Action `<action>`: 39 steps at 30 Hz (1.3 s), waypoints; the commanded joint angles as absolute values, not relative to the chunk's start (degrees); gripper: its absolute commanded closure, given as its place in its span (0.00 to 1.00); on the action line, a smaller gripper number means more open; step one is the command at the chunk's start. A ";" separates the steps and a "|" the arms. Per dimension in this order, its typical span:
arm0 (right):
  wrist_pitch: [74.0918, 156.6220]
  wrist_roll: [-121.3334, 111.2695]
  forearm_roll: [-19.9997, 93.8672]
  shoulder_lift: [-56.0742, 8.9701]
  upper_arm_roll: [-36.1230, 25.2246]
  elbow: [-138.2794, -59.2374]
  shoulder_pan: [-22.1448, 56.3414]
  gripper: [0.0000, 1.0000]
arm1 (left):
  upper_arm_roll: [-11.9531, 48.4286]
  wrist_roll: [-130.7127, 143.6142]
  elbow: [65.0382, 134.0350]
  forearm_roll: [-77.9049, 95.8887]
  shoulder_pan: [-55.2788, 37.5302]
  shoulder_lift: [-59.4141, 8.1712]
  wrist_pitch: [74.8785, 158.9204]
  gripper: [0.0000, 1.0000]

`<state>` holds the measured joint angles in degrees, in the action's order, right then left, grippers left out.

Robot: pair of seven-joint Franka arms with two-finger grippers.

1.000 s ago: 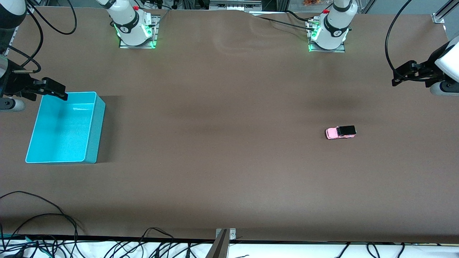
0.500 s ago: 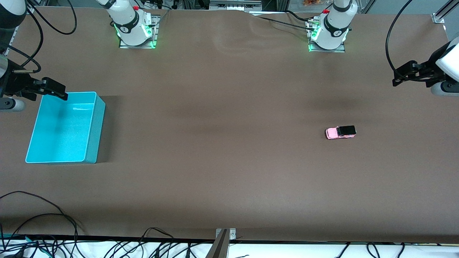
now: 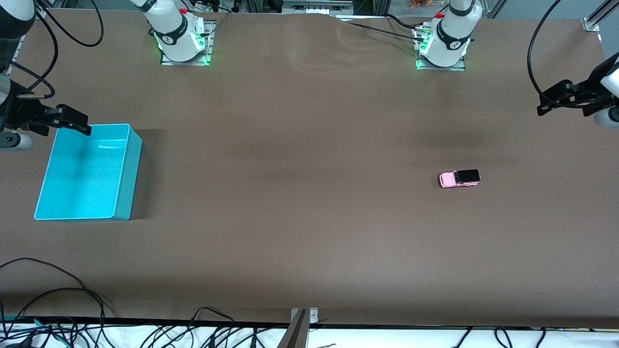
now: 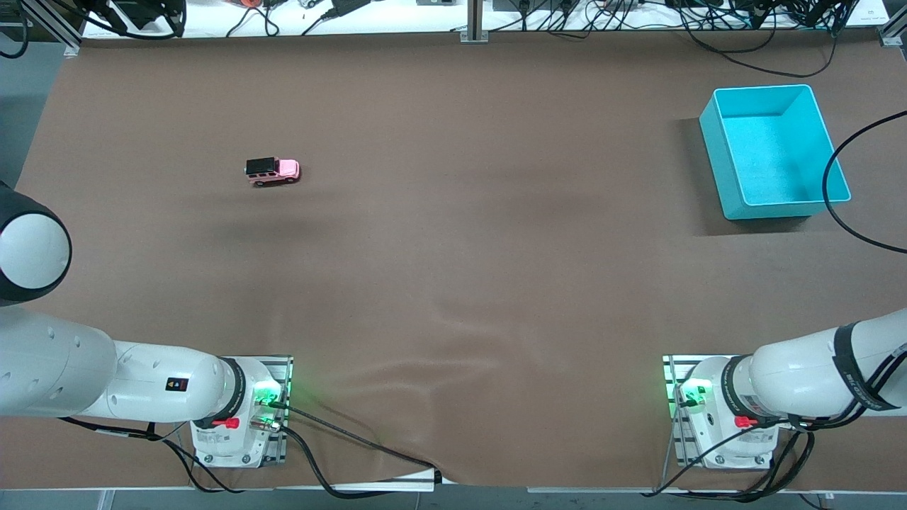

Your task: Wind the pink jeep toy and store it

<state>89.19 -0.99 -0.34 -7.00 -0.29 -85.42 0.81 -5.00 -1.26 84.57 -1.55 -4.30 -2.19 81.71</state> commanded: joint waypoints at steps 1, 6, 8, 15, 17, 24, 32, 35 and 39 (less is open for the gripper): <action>89.21 -1.05 -0.09 -6.85 -0.35 -85.25 0.53 0.00 | -4.83 -0.79 82.09 -2.81 -3.52 -2.90 79.37 0.00; 89.21 -0.97 -0.09 -6.86 -0.18 -85.34 0.62 0.00 | -4.75 -0.79 82.00 -2.64 -3.60 -2.99 79.37 0.00; 89.12 -0.97 0.00 -6.86 -0.09 -85.34 0.62 0.00 | -4.75 -0.79 82.00 -2.64 -3.60 -2.90 79.37 0.00; 88.59 -0.97 0.00 -6.59 -0.09 -85.52 0.62 0.00 | -4.75 -0.70 82.00 -2.46 -3.69 -3.08 79.37 0.00; 88.77 -0.97 0.00 -6.50 -0.09 -85.96 0.62 0.00 | -4.66 -0.70 82.00 -2.37 -3.78 -3.16 79.37 0.00; 89.30 -0.88 0.00 -6.59 -0.18 -86.13 0.62 0.00 | -4.75 -0.70 82.00 -2.37 -3.78 -3.34 79.37 0.00; 90.00 -0.53 0.88 -6.59 -0.09 -86.22 0.62 0.00 | -4.57 -0.79 82.27 -2.20 -4.22 -4.39 79.37 0.00; 90.26 -0.53 0.88 -6.50 -0.17 -86.48 0.62 0.00 | -4.31 -1.14 82.62 -2.02 -4.57 -5.45 79.02 0.00; 89.91 -0.62 0.79 -6.33 -0.26 -86.75 0.62 0.00 | -4.31 -1.50 83.05 -1.76 -3.87 -5.80 78.22 0.00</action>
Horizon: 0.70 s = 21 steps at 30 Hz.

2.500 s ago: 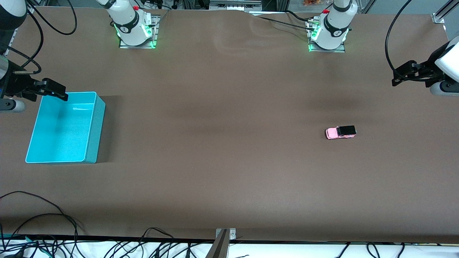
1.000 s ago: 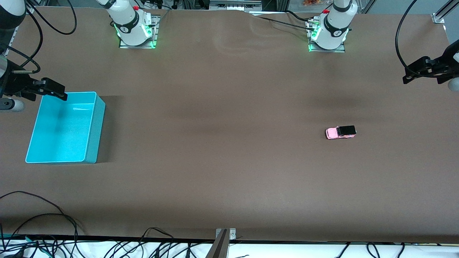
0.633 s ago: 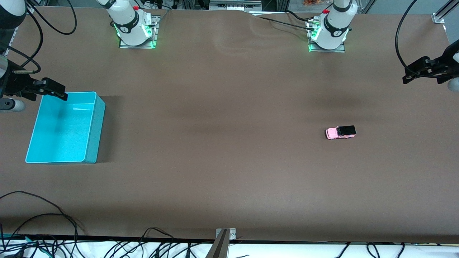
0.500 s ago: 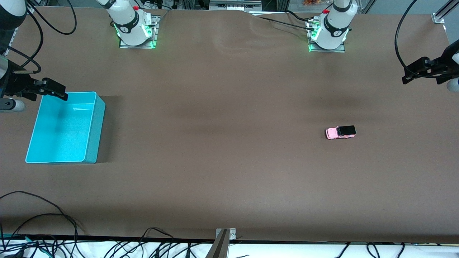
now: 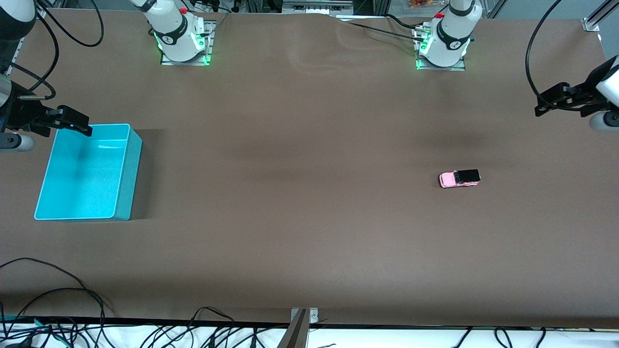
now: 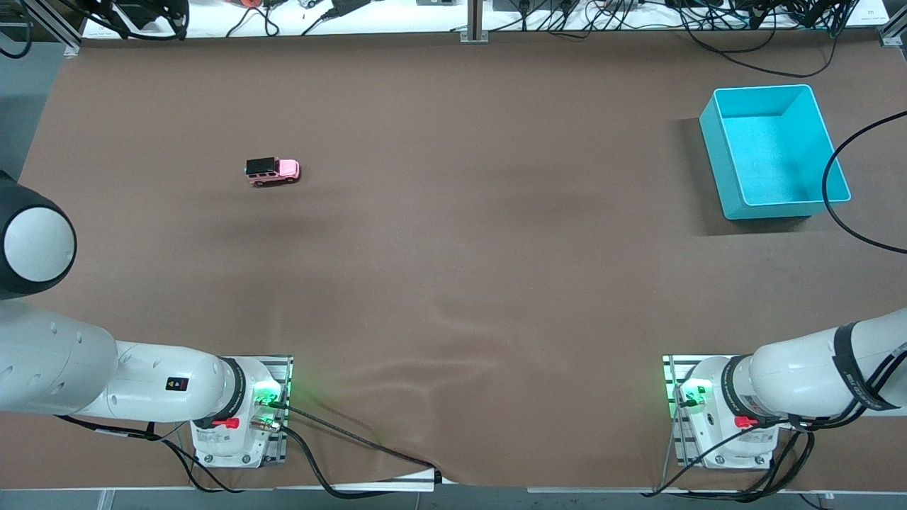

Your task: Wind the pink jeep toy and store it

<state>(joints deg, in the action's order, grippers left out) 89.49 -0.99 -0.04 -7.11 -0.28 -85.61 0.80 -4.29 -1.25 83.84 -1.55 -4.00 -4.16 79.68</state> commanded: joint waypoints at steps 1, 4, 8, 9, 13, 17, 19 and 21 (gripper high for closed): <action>89.83 -0.62 0.88 -6.33 -0.26 -86.75 0.62 0.00 | -4.31 -1.32 83.32 -1.76 -3.78 -6.32 78.22 0.00; 90.09 -0.62 0.79 -6.33 -0.09 -86.75 0.62 0.00 | -4.39 -1.06 83.50 -1.76 -3.08 -8.87 78.22 0.00; 90.26 -0.61 0.79 -6.33 -0.09 -87.18 0.53 0.00 | -4.39 -0.97 83.58 -1.84 -2.46 -10.63 78.31 0.00; 89.92 -0.35 0.79 -6.15 -0.17 -87.88 0.61 0.00 | -4.48 -1.05 83.32 -1.76 -1.68 -12.29 78.48 0.00; 89.74 -0.09 0.79 -5.98 -0.26 -88.24 0.62 0.00 | -4.48 -0.97 85.68 -1.67 -1.93 -12.57 81.73 0.00; 89.74 -0.09 0.79 -5.89 -0.18 -89.03 0.53 0.00 | -4.48 -0.88 90.87 -1.67 -2.02 -11.60 86.73 0.00; 89.74 -0.09 0.79 -5.89 -0.18 -89.38 0.53 0.00 | -4.48 -0.88 93.59 -1.76 -2.11 -11.16 90.07 0.00; 89.74 -0.09 0.70 -5.80 -0.18 -89.56 0.53 0.00 | -4.48 -0.88 97.54 -1.76 -2.11 -10.90 94.29 0.00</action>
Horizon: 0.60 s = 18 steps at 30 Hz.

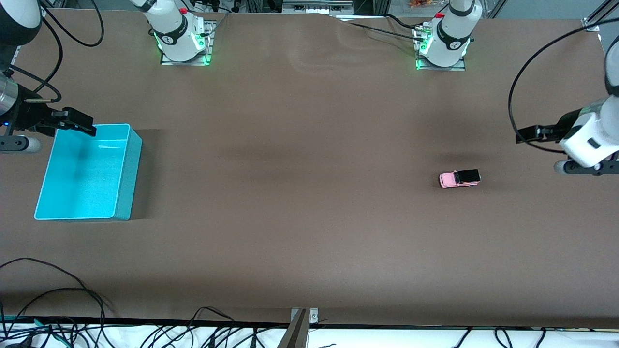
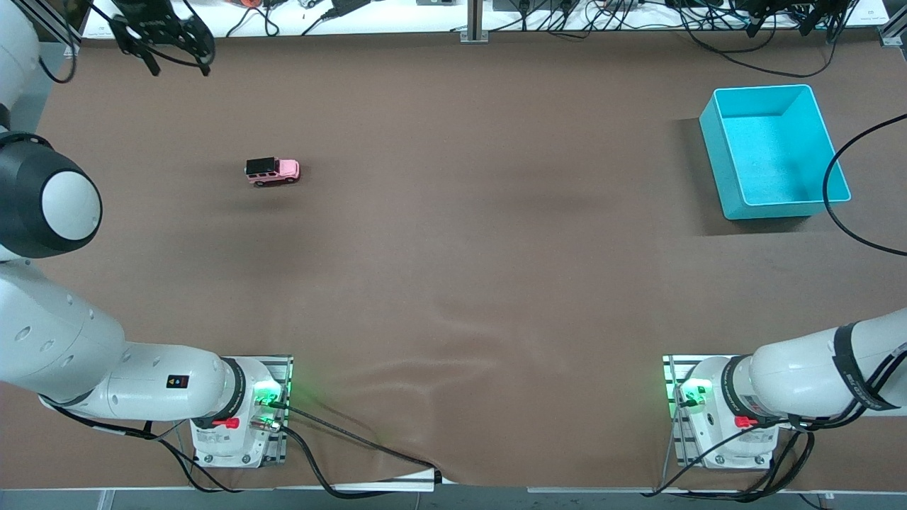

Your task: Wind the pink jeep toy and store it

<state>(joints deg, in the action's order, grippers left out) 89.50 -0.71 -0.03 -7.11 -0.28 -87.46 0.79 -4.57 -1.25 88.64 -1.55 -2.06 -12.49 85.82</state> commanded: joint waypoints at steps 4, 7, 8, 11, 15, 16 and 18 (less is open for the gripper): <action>89.91 -0.44 0.61 -5.63 -0.35 -89.82 0.53 0.00 | -4.57 -0.88 103.08 -1.76 -2.11 -10.63 101.32 0.00; 90.53 -0.53 0.70 -5.45 -0.44 -90.79 0.53 0.00 | -4.48 -0.97 106.42 -1.76 -2.02 -10.72 105.37 0.00; 90.53 -0.53 0.70 -5.45 -0.53 -90.97 0.53 0.00 | -4.48 -0.97 107.48 -1.76 -2.02 -10.72 107.12 0.00; 90.88 -0.53 0.79 -5.36 -0.70 -90.97 0.53 0.00 | -4.48 -0.97 112.04 -1.76 -2.11 -10.81 114.23 0.00; 92.28 -0.70 1.05 -4.66 -1.05 -91.49 0.53 0.00 | -4.48 -0.97 117.58 -1.76 -2.11 -10.90 122.15 0.00; 92.63 -0.70 1.32 -4.66 -1.05 -91.84 0.44 0.00 | -4.48 -0.97 118.64 -1.76 -2.20 -10.99 123.65 0.00; 92.72 -0.79 2.63 -4.66 -1.14 -91.85 0.44 0.00 | -4.48 -1.05 120.66 -1.76 -2.72 -11.34 126.46 0.00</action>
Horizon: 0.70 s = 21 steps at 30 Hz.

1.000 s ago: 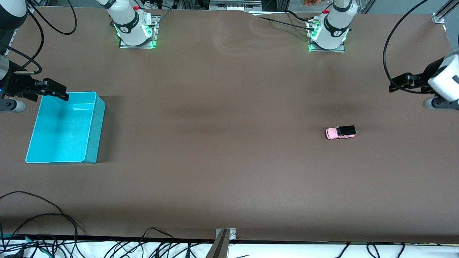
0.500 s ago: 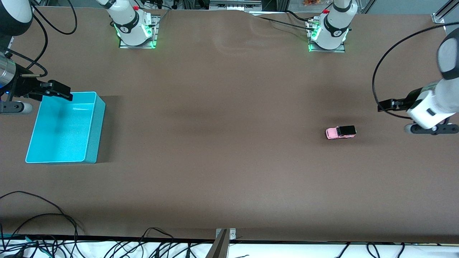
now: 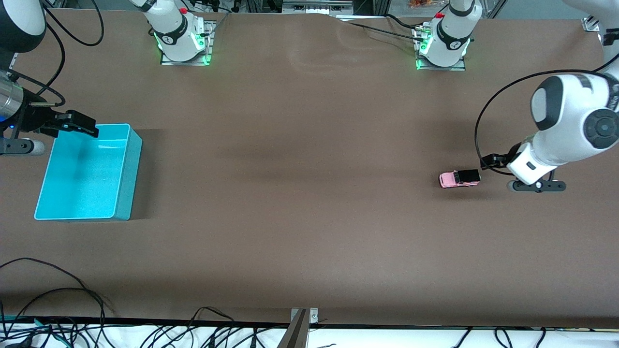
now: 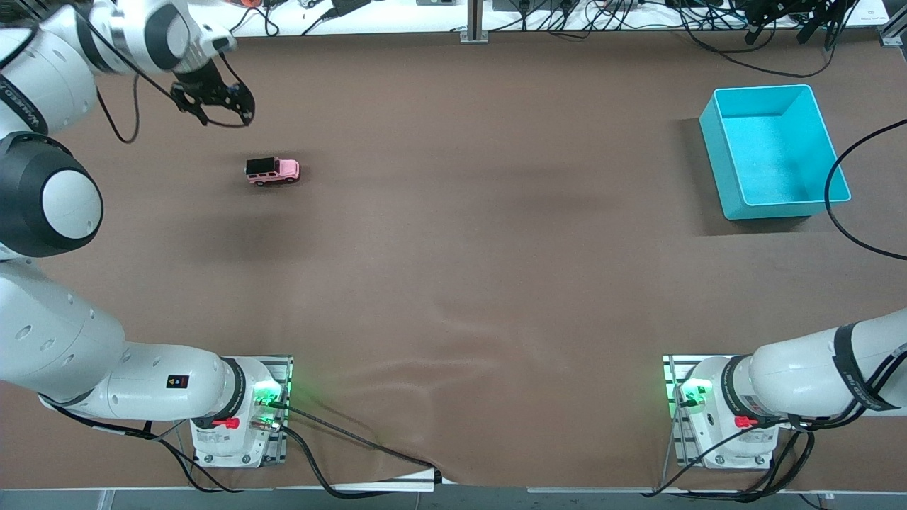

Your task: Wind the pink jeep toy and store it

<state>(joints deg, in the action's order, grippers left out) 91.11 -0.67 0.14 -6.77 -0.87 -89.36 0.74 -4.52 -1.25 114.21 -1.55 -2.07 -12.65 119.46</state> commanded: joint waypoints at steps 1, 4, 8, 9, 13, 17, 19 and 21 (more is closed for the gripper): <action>92.64 -0.79 2.98 -4.66 -1.32 -91.85 0.44 0.00 | -4.48 -1.58 121.54 -1.84 -3.07 -11.60 127.34 0.00; 92.20 -0.88 2.90 -4.66 -1.76 -91.06 0.53 0.00 | -4.48 -1.93 122.87 -2.55 -3.51 -12.57 129.89 0.00; 92.20 -0.97 2.20 -4.57 -1.67 -90.79 0.53 0.00 | -4.39 -5.70 125.06 -2.64 -4.57 -13.09 133.15 0.00; 92.20 -0.97 1.94 -4.40 -1.67 -90.79 0.53 0.00 | -4.39 -8.15 125.94 -2.55 -4.57 -13.44 134.02 0.00; 92.11 -0.79 0.53 -4.13 -1.50 -90.79 0.53 0.00 | -4.39 -14.40 128.40 -2.55 -4.48 -14.50 139.12 0.00; 92.02 -0.18 -0.09 -4.04 -1.14 -90.79 0.53 0.00 | -4.39 -23.09 129.20 -2.55 -4.22 -15.47 141.15 0.00; 92.28 -0.09 0.00 -3.52 -0.97 -90.79 0.53 0.00 | -4.39 -28.62 129.11 -2.55 -4.22 -15.82 141.50 0.00; 92.64 -0.09 0.44 -2.90 -0.18 -90.79 0.61 0.00 | -4.48 -34.77 129.11 -2.55 -3.87 -15.91 143.16 0.00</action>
<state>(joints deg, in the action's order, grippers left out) 91.76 -0.68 0.87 -5.28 -1.54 -89.62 0.73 -4.31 -22.14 128.87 -1.55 -4.49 -15.57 140.28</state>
